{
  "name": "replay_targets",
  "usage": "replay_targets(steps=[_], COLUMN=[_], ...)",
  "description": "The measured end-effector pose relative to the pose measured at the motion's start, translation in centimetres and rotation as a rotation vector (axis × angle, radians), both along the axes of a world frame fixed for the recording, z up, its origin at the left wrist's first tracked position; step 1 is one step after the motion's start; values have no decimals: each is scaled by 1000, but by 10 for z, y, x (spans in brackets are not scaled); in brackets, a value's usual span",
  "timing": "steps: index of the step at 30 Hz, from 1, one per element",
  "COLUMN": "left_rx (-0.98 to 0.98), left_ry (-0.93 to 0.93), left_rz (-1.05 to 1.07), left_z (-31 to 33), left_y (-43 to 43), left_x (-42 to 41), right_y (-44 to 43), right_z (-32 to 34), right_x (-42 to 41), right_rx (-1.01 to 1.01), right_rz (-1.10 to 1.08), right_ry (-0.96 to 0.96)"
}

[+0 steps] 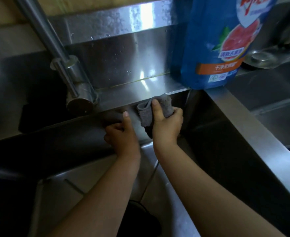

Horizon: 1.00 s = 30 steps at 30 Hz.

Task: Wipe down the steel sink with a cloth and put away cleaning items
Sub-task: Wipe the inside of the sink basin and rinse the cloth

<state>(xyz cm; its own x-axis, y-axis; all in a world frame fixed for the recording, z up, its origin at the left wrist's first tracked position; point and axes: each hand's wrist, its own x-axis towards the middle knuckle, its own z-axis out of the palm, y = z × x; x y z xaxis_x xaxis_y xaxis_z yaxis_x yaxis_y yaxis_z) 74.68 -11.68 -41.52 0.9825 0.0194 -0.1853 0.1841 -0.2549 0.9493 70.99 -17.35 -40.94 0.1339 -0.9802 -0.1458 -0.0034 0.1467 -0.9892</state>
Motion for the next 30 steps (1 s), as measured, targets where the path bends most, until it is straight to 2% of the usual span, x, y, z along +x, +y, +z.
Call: replay_targets(steps=[3, 10, 14, 18, 24, 30], left_rx=[1, 3, -6, -11, 48, 72], left_ry=[-10, -4, 5, 0, 14, 31], left_rz=[8, -31, -44, -34, -45, -64], left_z=[-3, -9, -10, -9, -7, -10], left_y=[0, -2, -1, -2, -3, -3], left_x=[1, 4, 4, 3, 4, 6], right_y=[1, -2, -8, -10, -4, -4], right_z=[-19, -84, -99, -86, -26, -34], right_x=[0, -9, -12, -17, -6, -4], right_rx=[-31, 73, 96, 142, 16, 1], right_rz=[16, 50, 93, 68, -11, 92], right_ry=[58, 244, 321, 211, -27, 100])
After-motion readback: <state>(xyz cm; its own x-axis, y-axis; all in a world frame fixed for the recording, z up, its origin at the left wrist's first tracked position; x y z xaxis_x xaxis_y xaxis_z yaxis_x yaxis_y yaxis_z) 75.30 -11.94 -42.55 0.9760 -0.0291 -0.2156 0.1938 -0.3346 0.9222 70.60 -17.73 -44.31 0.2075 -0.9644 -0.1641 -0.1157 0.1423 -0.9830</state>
